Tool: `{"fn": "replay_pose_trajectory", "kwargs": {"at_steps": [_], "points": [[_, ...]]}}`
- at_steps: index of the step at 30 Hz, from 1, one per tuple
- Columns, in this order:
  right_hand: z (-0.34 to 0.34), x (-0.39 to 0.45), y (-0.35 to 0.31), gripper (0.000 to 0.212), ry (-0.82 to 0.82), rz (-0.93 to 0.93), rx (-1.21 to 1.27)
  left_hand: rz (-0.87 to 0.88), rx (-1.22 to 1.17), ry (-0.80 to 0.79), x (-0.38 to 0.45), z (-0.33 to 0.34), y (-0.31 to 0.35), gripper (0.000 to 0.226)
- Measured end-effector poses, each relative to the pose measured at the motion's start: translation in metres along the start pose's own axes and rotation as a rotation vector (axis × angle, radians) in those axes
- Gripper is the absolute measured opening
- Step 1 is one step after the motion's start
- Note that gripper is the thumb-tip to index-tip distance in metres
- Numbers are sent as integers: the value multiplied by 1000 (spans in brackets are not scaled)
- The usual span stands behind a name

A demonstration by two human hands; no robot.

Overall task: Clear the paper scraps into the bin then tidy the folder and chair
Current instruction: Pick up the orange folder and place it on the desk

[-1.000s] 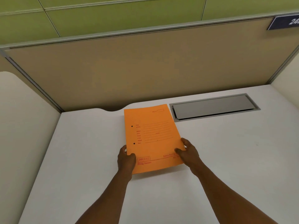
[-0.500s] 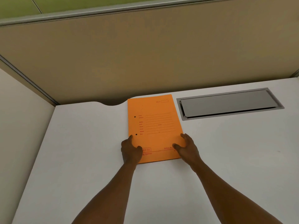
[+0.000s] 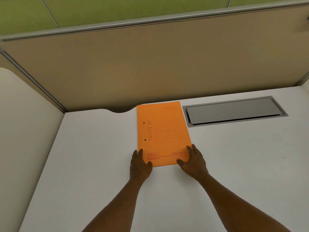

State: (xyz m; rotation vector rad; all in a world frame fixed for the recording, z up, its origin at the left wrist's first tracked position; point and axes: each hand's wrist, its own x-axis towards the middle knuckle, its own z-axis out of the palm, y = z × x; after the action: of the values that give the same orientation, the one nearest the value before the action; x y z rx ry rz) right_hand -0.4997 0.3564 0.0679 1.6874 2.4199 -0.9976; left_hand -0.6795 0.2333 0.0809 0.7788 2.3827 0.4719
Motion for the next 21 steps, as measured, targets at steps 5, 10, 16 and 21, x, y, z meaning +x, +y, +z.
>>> {"fn": "replay_pose_trajectory", "kwargs": {"at_steps": [5,10,16,21], "points": [[-9,-34,-2,81,44,-82,-22,76,27,1,-38,-8,-10,65],[-20,-81,-6,82,72,-174,-97,123,107,20,-81,-15,-19,62],[-20,-145,-4,88,117,-224,-156,184,179,85,-140,-26,-38,64],[-10,-205,1,90,128,-208,-173,303,319,139,-196,-31,-68,65]]}}
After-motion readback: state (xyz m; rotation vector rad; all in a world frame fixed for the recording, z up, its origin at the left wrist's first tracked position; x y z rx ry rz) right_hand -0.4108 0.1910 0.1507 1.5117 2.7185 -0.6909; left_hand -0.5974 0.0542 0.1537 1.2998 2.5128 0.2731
